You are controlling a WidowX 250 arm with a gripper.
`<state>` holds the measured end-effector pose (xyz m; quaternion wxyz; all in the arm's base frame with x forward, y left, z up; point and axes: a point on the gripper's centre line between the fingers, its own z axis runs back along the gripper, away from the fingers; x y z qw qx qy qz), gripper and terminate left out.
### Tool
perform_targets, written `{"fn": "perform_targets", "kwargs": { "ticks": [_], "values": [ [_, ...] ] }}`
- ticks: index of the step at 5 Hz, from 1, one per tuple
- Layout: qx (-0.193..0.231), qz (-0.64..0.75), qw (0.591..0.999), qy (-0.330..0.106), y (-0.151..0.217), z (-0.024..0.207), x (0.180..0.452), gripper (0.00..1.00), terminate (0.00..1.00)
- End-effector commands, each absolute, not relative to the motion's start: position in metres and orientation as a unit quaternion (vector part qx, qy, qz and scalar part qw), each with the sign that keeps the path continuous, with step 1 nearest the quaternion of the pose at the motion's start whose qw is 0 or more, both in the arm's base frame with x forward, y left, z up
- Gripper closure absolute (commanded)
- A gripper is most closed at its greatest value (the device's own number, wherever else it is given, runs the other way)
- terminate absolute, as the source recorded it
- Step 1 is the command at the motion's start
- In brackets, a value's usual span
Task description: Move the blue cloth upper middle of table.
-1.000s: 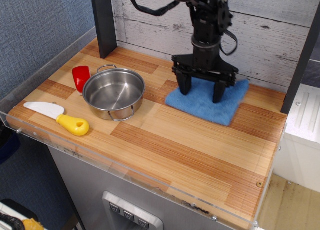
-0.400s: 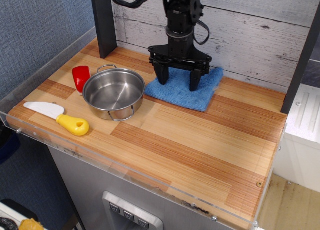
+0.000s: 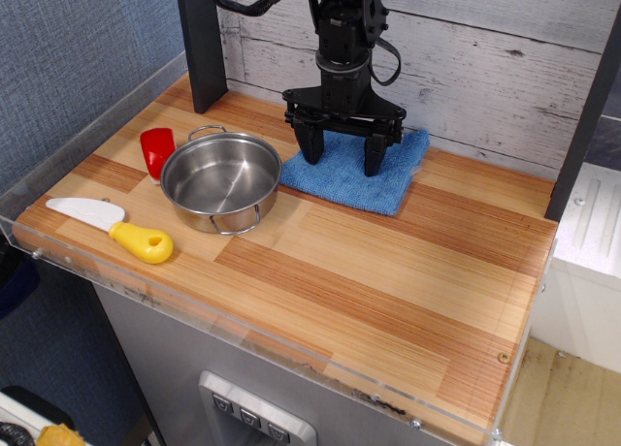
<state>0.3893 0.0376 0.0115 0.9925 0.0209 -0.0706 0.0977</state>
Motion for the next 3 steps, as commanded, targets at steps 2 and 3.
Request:
{"fn": "perform_targets", "kwargs": {
  "ticks": [2,3],
  "values": [
    [-0.037,0.113,0.984,-0.132,0.044,0.067,0.382,0.00,0.00],
    [-0.047,0.108,0.982,-0.149,0.039,0.090,0.378,0.00,0.00]
  ]
}}
